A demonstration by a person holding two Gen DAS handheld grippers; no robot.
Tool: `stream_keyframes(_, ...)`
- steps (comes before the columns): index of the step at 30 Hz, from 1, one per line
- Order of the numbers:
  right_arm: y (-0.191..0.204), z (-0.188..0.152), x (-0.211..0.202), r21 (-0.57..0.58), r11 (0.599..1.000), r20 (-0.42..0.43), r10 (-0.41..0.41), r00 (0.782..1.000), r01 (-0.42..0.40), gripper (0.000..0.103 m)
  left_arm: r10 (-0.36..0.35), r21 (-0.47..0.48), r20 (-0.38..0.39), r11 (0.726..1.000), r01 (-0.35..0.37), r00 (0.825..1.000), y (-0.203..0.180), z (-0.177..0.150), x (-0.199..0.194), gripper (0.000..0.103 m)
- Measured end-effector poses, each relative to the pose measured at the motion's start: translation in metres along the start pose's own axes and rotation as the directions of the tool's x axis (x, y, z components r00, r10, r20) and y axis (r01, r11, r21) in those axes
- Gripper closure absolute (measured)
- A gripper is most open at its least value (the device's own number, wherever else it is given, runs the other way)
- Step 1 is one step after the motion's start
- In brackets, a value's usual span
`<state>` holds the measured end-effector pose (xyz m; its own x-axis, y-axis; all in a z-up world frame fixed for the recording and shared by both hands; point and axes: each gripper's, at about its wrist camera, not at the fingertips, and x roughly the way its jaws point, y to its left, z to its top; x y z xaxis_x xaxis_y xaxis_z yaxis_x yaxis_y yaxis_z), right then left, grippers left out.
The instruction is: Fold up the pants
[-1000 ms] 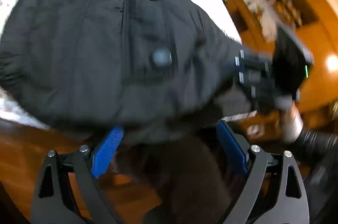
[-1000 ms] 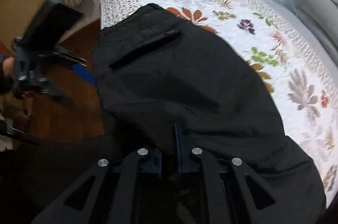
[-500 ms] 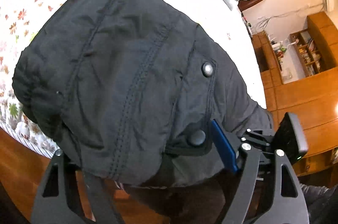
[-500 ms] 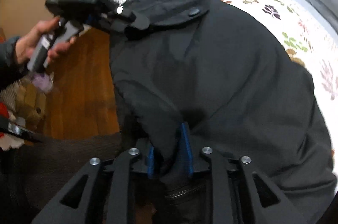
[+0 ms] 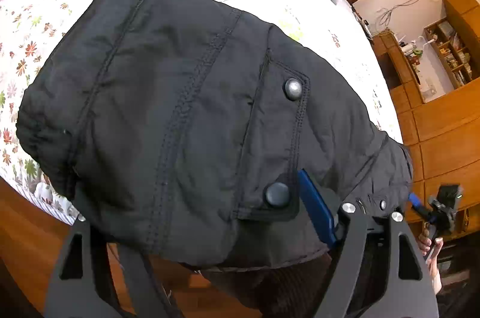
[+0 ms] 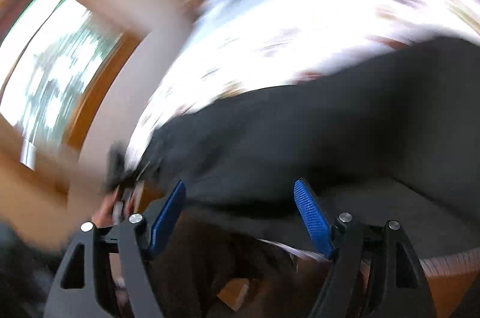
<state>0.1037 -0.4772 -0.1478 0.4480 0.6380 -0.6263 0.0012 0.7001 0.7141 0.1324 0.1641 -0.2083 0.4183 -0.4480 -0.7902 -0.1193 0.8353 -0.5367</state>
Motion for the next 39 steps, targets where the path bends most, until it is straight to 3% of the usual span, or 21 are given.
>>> stream_keyframes(4, -0.086, -0.01, -0.048, 0.25, 0.963, 0.098, -0.13, 0.987, 0.102, 0.033, 0.026, 0.0, 0.023, 1.0, -0.026, 0.999, -0.013, -0.005, 0.004, 0.026)
stream_keyframes(7, -0.122, -0.017, -0.058, 0.35, 0.935, 0.143, -0.105, 0.984, 0.049, 0.033, 0.076, 0.024, 0.039, 0.997, -0.077, 0.996, -0.02, -0.01, 0.003, 0.023)
stream_keyframes(11, -0.137, -0.017, -0.046, 0.414, 0.909, 0.199, -0.044, 0.979, -0.043, 0.033, 0.134, 0.04, 0.046, 0.99, -0.136, 0.99, -0.032, -0.011, 0.009, 0.015)
stream_keyframes(15, -0.156, -0.011, -0.034, 0.484, 0.87, 0.218, -0.017, 0.976, -0.093, 0.039, 0.166, 0.034, 0.045, 0.985, -0.168, 0.985, -0.04, -0.009, 0.015, 0.015)
stream_keyframes(18, -0.177, -0.009, -0.039, 0.536, 0.835, 0.243, -0.01, 0.97, -0.126, 0.053, 0.165, 0.025, 0.041, 0.986, -0.166, 0.985, -0.039, -0.007, 0.018, 0.014)
stream_keyframes(20, -0.182, -0.011, -0.043, 0.525, 0.846, 0.231, -0.032, 0.972, -0.097, 0.068, 0.168, 0.028, 0.039, 0.985, -0.169, 0.985, -0.038, -0.006, 0.019, 0.013)
stream_keyframes(22, -0.18, -0.01, -0.051, 0.499, 0.861, 0.242, -0.027, 0.97, -0.101, 0.093, 0.18, 0.039, 0.032, 0.983, -0.181, 0.983, -0.038, -0.006, 0.022, 0.013)
stream_keyframes(24, -0.175, -0.005, -0.066, 0.47, 0.879, 0.253, -0.043, 0.967, -0.084, 0.098, 0.189, 0.049, 0.025, 0.981, -0.19, 0.982, -0.039, -0.005, 0.024, 0.013)
stream_keyframes(29, -0.161, 0.022, -0.122, 0.378, 0.925, 0.324, -0.108, 0.94, -0.024, 0.099, 0.196, 0.047, 0.019, 0.979, -0.196, 0.98, -0.04, 0.0, 0.03, 0.012)
stream_keyframes(31, -0.167, 0.027, -0.138, 0.381, 0.925, 0.332, -0.148, 0.932, 0.011, 0.099, 0.196, 0.047, 0.022, 0.979, -0.197, 0.98, -0.04, 0.001, 0.033, 0.012)
stream_keyframes(33, -0.18, 0.03, -0.134, 0.408, 0.911, 0.253, -0.179, 0.951, 0.063, 0.099, 0.202, 0.054, 0.024, 0.978, -0.203, 0.979, -0.042, 0.001, 0.036, 0.011)
stream_keyframes(35, -0.184, 0.026, -0.12, 0.392, 0.908, 0.182, -0.235, 0.955, 0.149, 0.098, 0.208, 0.063, 0.025, 0.976, -0.209, 0.978, -0.043, 0.001, 0.038, 0.01)
stream_keyframes(37, -0.189, 0.021, -0.105, 0.385, 0.896, 0.101, -0.277, 0.955, 0.219, 0.083, 0.209, 0.064, 0.022, 0.976, -0.21, 0.978, -0.043, 0.002, 0.039, 0.01)
stream_keyframes(38, -0.19, 0.017, -0.103, 0.395, 0.894, 0.091, -0.266, 0.96, 0.21, 0.077, 0.207, 0.063, 0.019, 0.976, -0.208, 0.978, -0.043, 0.002, 0.039, 0.01)
stream_keyframes(39, -0.19, 0.014, -0.102, 0.4, 0.895, 0.09, -0.255, 0.963, 0.2, 0.065, 0.206, 0.061, 0.016, 0.977, -0.206, 0.979, -0.043, 0.003, 0.039, 0.01)
